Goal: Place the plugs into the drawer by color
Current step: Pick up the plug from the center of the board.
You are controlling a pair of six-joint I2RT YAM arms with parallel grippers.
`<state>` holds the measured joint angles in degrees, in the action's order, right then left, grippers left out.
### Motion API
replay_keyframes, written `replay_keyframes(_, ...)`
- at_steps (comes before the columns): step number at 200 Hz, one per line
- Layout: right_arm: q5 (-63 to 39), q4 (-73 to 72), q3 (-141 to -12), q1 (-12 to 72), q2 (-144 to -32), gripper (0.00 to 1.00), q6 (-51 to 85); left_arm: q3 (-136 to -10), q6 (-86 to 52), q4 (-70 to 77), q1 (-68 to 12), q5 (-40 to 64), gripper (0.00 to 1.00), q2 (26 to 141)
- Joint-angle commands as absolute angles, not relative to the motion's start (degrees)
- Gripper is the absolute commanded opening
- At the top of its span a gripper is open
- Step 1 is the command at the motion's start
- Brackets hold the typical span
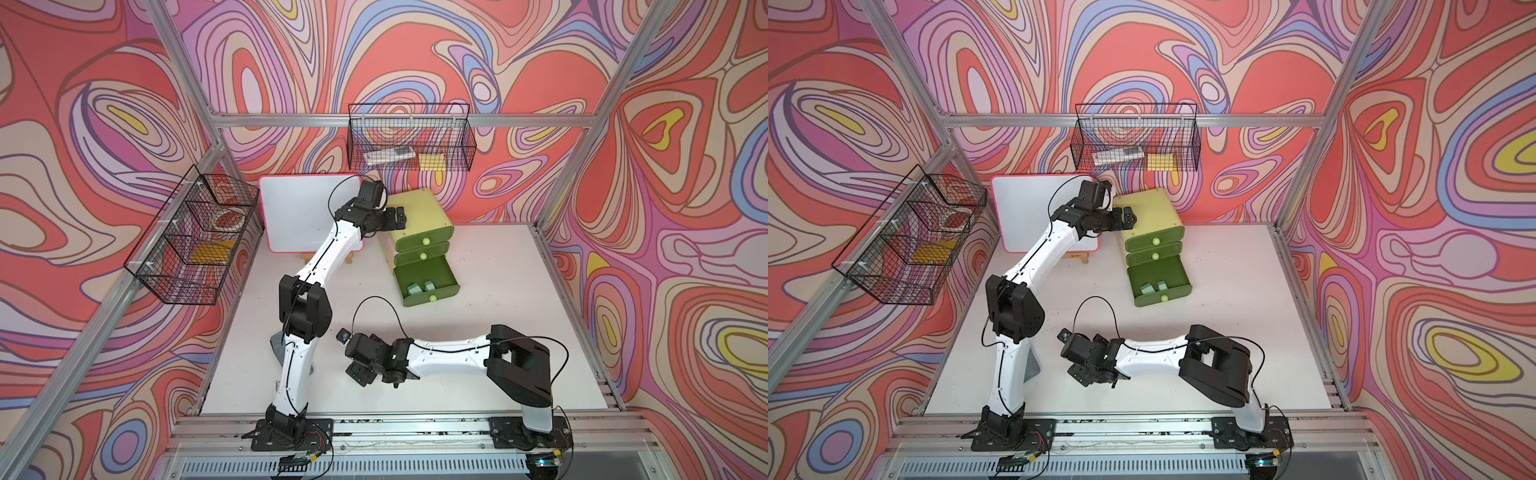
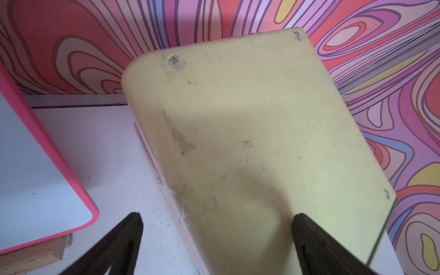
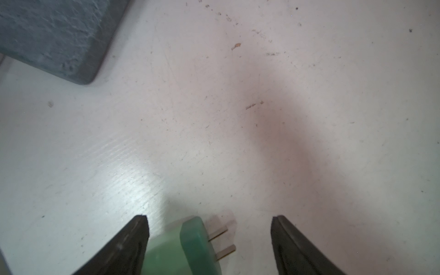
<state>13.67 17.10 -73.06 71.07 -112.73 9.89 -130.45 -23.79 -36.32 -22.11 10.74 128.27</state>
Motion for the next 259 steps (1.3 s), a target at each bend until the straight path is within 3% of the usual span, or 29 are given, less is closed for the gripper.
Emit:
replay_keyframes(1,16.2,19.7,-71.9,71.4,-111.2,0.82,12.5,-130.3,-22.5,-39.6,-22.5,10.0,0.97,127.6)
replay_keyframes(137,14.3,20.6,-66.5,71.4,-108.0,0.67,22.4,-129.3,-22.3,-39.0,-23.3,9.8,0.97,126.9)
replay_keyframes(186,14.8,20.9,-66.5,70.8,-108.1,0.49,23.4,-129.4,-22.2,-39.0,-23.2,9.6,0.97,126.7)
replay_keyframes(259,13.4,22.8,-67.7,69.8,-110.0,0.54,24.4,-129.1,-22.2,-38.9,-23.3,9.4,0.97,126.6)
